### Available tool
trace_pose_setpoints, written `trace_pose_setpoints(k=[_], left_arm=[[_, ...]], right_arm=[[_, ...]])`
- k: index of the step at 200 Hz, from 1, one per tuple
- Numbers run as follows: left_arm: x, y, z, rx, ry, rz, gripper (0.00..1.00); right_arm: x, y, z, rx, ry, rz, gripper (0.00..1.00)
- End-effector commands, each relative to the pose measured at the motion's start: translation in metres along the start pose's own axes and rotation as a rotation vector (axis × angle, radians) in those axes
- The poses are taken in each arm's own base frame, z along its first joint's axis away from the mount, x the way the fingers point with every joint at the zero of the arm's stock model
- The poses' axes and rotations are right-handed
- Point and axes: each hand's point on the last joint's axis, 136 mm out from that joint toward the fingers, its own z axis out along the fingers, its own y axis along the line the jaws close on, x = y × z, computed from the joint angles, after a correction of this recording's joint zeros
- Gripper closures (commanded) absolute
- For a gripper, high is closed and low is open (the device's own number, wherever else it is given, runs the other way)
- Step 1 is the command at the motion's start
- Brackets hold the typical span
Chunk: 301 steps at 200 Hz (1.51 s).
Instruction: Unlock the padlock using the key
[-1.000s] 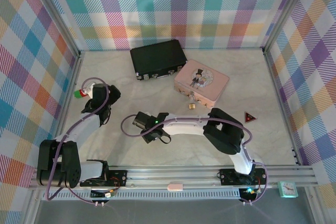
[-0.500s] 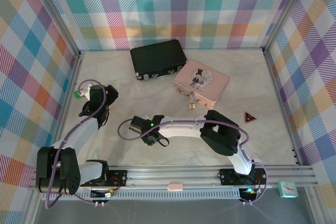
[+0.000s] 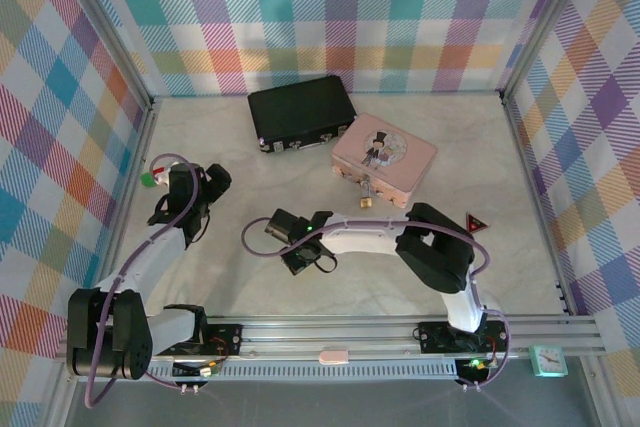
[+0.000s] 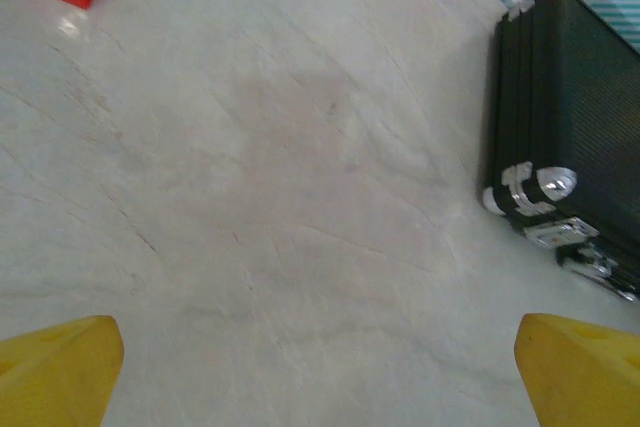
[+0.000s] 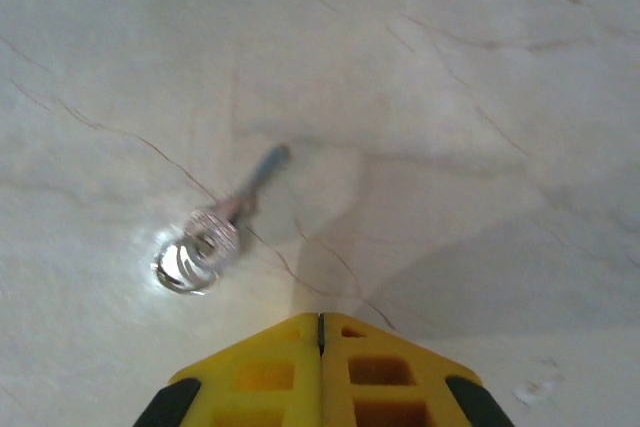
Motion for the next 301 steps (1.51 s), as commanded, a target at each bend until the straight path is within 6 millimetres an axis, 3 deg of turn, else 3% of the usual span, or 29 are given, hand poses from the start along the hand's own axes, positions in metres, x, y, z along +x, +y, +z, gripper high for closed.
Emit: trace_pose_setpoints(k=[1, 19, 32, 50, 64, 79, 185, 215, 268, 301], left_arm=[[0.004, -0.005, -0.009, 0.042, 0.029, -0.033, 0.00], [0.004, 0.000, -0.011, 0.030, 0.019, -0.040, 0.00], [0.004, 0.002, -0.012, 0.018, 0.013, -0.042, 0.00], [0.004, 0.005, -0.011, 0.002, 0.006, -0.046, 0.00], [0.003, 0.008, -0.011, -0.009, 0.002, -0.049, 0.00], [0.003, 0.008, -0.011, -0.011, -0.001, -0.051, 0.00], [-0.007, 0.014, -0.016, -0.047, -0.047, -0.063, 0.00], [-0.010, 0.011, -0.015, -0.043, -0.052, -0.065, 0.00], [-0.007, 0.008, -0.014, -0.028, -0.029, -0.067, 0.00], [0.002, -0.005, -0.013, 0.049, 0.017, -0.078, 0.00]], right_arm=[[-0.015, 0.007, -0.019, -0.061, -0.067, -0.039, 1.00], [-0.016, 0.011, -0.022, -0.080, -0.059, -0.035, 0.99], [-0.017, 0.015, -0.022, -0.098, -0.045, -0.007, 0.65], [-0.021, 0.023, -0.020, -0.123, -0.032, 0.038, 0.41], [-0.024, 0.027, -0.017, -0.117, -0.031, 0.057, 0.31], [-0.027, 0.026, -0.012, -0.067, -0.024, 0.060, 0.29], [-0.007, 0.012, 0.013, 0.147, 0.085, 0.037, 0.51], [-0.006, 0.009, 0.013, 0.162, 0.085, 0.040, 0.64], [-0.007, 0.008, 0.014, 0.122, 0.069, 0.007, 1.00], [-0.017, 0.002, 0.000, 0.017, -0.008, -0.047, 1.00]])
